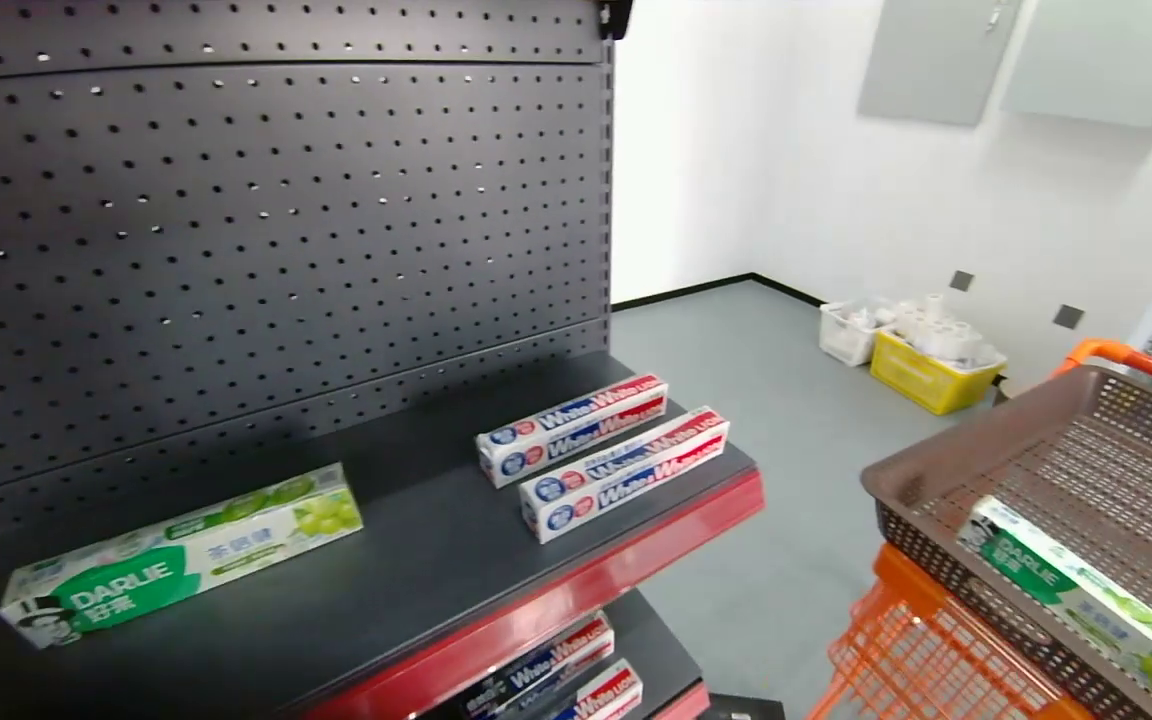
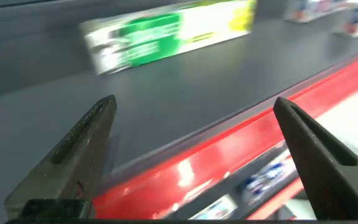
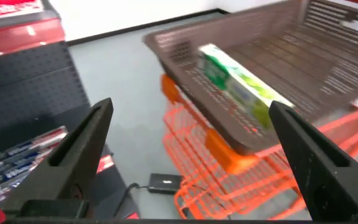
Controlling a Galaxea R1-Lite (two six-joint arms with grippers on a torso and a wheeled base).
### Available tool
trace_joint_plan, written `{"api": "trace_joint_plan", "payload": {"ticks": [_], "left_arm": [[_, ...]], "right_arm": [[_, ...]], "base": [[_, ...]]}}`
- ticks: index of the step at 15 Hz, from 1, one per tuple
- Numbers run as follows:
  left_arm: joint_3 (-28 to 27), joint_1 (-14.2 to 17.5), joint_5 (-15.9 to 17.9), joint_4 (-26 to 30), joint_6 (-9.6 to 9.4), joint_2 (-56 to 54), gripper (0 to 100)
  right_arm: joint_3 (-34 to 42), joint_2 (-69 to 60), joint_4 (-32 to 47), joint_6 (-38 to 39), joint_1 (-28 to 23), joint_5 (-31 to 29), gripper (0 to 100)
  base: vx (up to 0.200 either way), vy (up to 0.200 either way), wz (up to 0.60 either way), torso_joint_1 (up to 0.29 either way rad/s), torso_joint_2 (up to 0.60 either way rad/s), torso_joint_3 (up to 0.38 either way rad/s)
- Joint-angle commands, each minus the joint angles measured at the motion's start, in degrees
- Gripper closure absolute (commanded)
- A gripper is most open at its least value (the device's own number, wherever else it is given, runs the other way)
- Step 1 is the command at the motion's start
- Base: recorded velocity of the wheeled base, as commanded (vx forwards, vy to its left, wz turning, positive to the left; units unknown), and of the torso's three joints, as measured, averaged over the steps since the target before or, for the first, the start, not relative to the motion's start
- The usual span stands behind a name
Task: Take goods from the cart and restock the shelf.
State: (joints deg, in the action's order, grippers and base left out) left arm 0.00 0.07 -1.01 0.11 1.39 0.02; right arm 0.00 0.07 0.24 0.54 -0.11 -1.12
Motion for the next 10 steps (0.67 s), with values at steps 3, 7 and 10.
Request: {"api": "trace_joint_plan", "payload": {"ticks": [3,7,10], "left_arm": [[0.0,0.0,0.0,0.0,0.02,0.1,0],[0.0,0.0,0.0,0.0,0.02,0.1,0],[0.0,0.0,0.0,0.0,-0.07,0.1,0]], "right_arm": [[0.0,0.0,0.0,0.0,0.0,0.0,0],[0.0,0.0,0.0,0.0,0.0,0.0,0],[0.0,0.0,0.0,0.0,0.0,0.0,0]], "base": [[0.000,0.000,-0.60,-0.001,0.00,0.002],[0.000,0.000,-0.15,0.002,0.00,0.001],[0.000,0.000,0.00,0.000,0.00,0.000]]}}
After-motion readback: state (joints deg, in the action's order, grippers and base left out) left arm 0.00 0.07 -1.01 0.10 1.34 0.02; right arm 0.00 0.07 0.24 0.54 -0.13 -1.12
